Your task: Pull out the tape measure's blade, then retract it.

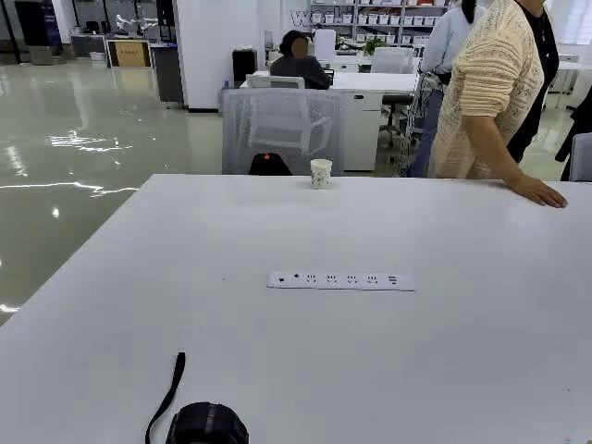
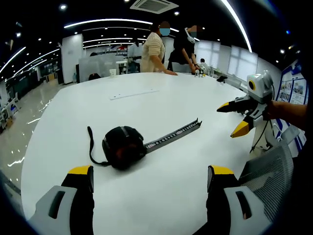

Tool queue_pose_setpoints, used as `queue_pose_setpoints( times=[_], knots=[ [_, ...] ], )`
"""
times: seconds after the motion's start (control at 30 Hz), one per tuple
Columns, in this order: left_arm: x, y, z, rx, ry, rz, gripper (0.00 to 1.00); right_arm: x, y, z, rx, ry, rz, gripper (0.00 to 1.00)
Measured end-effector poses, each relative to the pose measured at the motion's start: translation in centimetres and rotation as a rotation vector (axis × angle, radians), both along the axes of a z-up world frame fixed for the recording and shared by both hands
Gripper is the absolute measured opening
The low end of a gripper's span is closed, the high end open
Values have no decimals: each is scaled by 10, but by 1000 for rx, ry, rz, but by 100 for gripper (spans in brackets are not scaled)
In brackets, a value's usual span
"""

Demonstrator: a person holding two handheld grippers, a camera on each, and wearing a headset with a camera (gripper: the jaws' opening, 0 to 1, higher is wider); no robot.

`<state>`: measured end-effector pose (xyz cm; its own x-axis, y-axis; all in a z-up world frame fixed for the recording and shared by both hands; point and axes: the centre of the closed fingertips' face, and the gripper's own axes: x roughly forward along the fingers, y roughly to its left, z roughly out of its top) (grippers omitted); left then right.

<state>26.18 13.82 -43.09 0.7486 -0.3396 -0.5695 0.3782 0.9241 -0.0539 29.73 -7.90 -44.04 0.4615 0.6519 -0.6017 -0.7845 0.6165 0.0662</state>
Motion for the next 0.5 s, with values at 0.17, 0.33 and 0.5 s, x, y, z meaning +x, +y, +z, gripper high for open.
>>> queue_pose_setpoints(
  times=[0.17,0.33,0.5],
  knots=[
    [-5,-3,1,-1,-16,27,96,-3,1,2,9,-7,-18,83],
    [-8,-5,3,-18,-33,61,97,-9,5,4,19,-13,-35,86],
    [-13,-9,1,-25,-35,64,97,-15,8,5,37,-22,-53,88]
  ],
)
